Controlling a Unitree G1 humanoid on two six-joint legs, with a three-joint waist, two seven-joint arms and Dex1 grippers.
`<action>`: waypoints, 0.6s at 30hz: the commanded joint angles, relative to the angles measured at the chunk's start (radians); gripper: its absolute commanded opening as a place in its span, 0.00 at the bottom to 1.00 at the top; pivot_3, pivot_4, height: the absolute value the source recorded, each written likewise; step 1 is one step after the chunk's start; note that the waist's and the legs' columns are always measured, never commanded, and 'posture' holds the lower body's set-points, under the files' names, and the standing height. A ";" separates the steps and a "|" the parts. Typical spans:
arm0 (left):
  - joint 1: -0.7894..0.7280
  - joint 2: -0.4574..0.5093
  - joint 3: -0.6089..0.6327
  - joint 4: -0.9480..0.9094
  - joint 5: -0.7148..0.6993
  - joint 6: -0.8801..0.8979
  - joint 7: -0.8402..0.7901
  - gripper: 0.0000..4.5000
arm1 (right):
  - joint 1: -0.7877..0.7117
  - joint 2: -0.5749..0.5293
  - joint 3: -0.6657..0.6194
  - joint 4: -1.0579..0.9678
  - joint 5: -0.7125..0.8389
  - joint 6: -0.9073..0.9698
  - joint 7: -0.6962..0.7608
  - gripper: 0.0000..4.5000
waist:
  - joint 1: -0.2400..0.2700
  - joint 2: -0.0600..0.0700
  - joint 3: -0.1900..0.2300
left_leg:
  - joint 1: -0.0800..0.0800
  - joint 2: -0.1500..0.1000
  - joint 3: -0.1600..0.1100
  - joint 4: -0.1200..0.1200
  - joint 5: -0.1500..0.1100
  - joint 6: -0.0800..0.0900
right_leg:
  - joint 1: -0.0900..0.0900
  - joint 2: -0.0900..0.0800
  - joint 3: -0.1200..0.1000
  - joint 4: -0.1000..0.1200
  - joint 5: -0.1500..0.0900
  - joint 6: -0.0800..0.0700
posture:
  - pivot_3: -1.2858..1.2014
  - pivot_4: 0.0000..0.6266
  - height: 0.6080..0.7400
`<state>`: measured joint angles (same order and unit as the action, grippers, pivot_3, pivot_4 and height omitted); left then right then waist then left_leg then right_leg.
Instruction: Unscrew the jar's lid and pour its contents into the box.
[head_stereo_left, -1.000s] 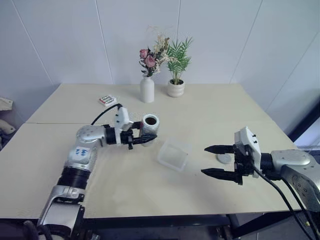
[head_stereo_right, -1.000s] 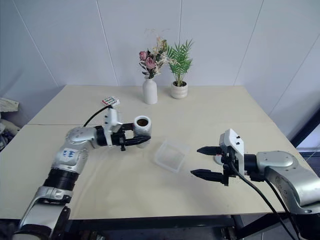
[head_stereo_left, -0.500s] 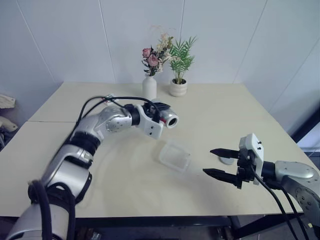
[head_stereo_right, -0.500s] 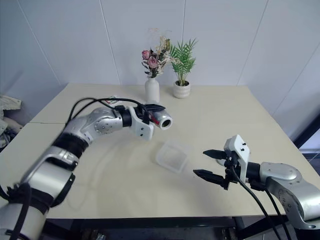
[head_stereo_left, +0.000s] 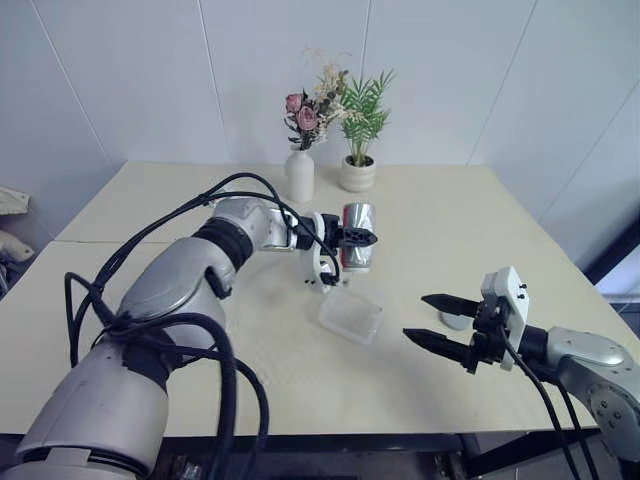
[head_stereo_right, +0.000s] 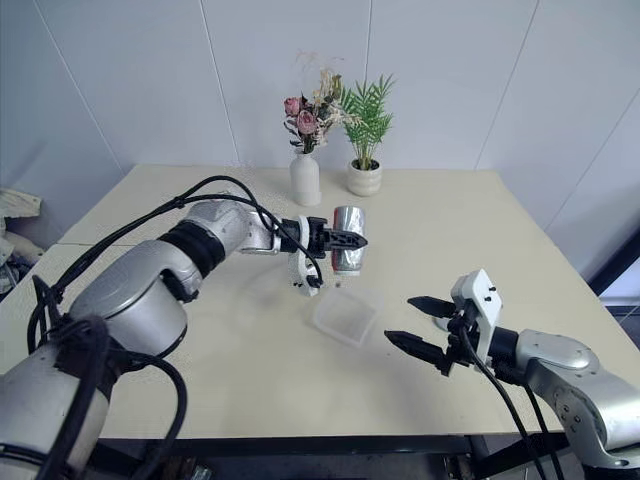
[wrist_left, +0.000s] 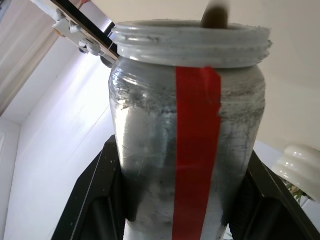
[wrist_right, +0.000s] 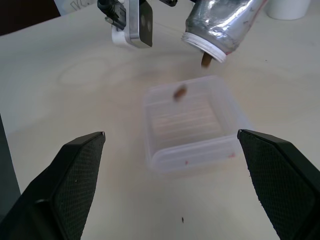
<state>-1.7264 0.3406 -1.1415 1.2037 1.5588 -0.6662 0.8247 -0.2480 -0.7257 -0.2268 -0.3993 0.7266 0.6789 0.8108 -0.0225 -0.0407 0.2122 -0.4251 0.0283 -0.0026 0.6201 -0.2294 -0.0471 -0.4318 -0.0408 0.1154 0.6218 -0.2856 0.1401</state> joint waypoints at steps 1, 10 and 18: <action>-0.067 -0.036 -0.036 -0.023 0.019 0.016 0.082 0.45 | -0.020 0.016 -0.001 -0.010 0.004 -0.022 -0.012 0.99 | 0.005 0.000 0.000 | 0.000 0.000 0.000 0.001 0.000 0.000 | 0.000 0.000 0.000 0.000 0.000 0.000 | 0.52 0.24 1.00; -0.033 -0.018 0.045 0.045 -0.147 -0.118 -0.059 0.45 | -0.039 0.037 0.028 0.016 -0.014 -0.046 -0.008 0.99 | 0.012 0.000 0.000 | 0.000 0.000 0.002 0.010 -0.002 0.001 | 0.001 0.000 0.002 0.005 -0.001 0.001 | 0.52 0.24 1.00; 0.156 0.117 0.428 0.124 -0.674 -0.435 -0.650 0.45 | -0.023 0.009 -0.003 0.009 0.001 -0.036 0.020 0.99 | 0.009 0.001 0.000 | 0.003 0.001 0.004 0.010 -0.002 0.001 | 0.002 0.000 0.002 0.007 0.000 0.000 | 0.52 0.24 1.00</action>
<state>-1.5812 0.4489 -0.8074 1.3125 1.0367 -1.0467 0.3148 -0.2682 -0.6981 -0.1947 -0.3781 0.7103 0.6542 0.8188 -0.0138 -0.0400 0.2118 -0.4220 0.0289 0.0012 0.6304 -0.2314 -0.0460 -0.4294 -0.0408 0.1179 0.6289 -0.2856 0.1400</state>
